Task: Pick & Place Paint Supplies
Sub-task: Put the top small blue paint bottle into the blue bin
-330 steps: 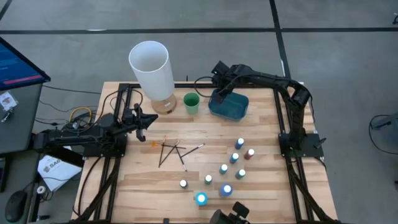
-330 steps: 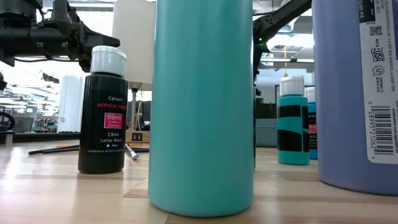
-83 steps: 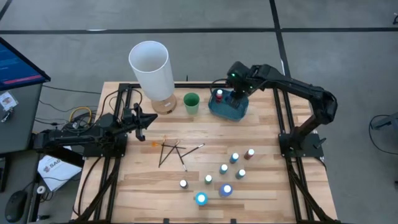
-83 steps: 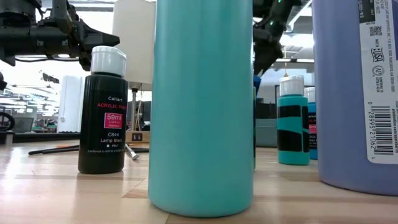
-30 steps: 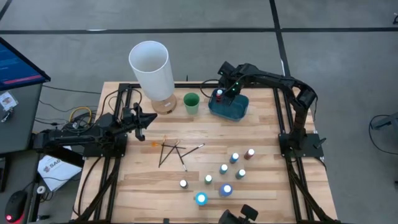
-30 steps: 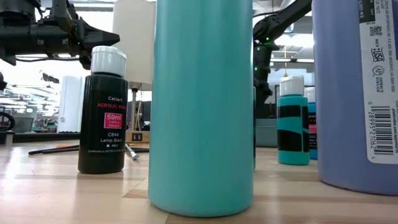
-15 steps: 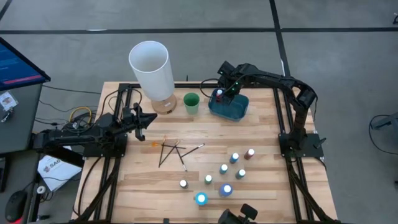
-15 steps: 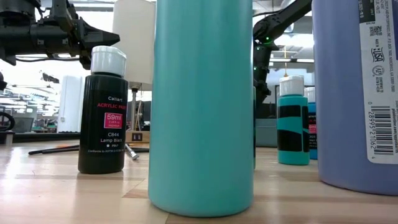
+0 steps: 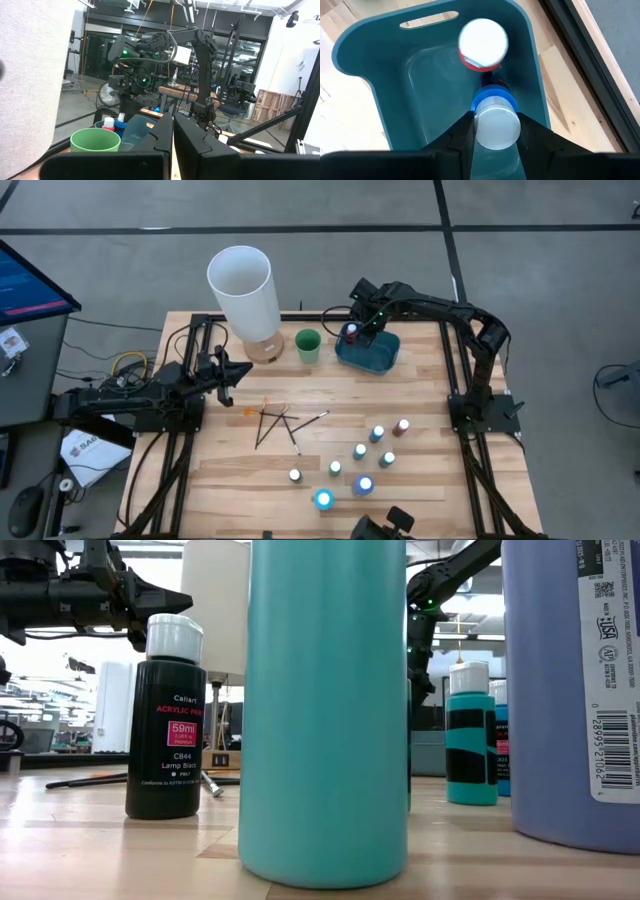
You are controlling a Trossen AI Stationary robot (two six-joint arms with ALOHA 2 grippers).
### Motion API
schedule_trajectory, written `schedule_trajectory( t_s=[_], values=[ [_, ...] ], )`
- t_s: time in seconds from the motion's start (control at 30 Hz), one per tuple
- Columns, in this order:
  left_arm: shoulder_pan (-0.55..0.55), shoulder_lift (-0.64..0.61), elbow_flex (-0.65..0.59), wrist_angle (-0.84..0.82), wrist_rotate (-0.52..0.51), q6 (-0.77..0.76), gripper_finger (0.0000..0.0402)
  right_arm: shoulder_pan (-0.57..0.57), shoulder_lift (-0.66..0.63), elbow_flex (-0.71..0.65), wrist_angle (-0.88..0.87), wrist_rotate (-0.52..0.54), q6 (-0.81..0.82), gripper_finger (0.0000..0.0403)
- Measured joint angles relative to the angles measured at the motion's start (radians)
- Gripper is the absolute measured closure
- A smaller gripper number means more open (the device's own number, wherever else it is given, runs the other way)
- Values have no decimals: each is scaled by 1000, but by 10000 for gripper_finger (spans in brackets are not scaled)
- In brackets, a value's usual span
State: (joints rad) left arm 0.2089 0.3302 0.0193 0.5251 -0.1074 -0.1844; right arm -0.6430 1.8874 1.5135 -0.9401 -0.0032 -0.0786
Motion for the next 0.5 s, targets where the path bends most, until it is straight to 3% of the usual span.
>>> schedule_trajectory(
  t_s=[0.5],
  values=[
    [0,0,0,0,1,0,399,1,30,3,16,5,-17,280]
  ],
)
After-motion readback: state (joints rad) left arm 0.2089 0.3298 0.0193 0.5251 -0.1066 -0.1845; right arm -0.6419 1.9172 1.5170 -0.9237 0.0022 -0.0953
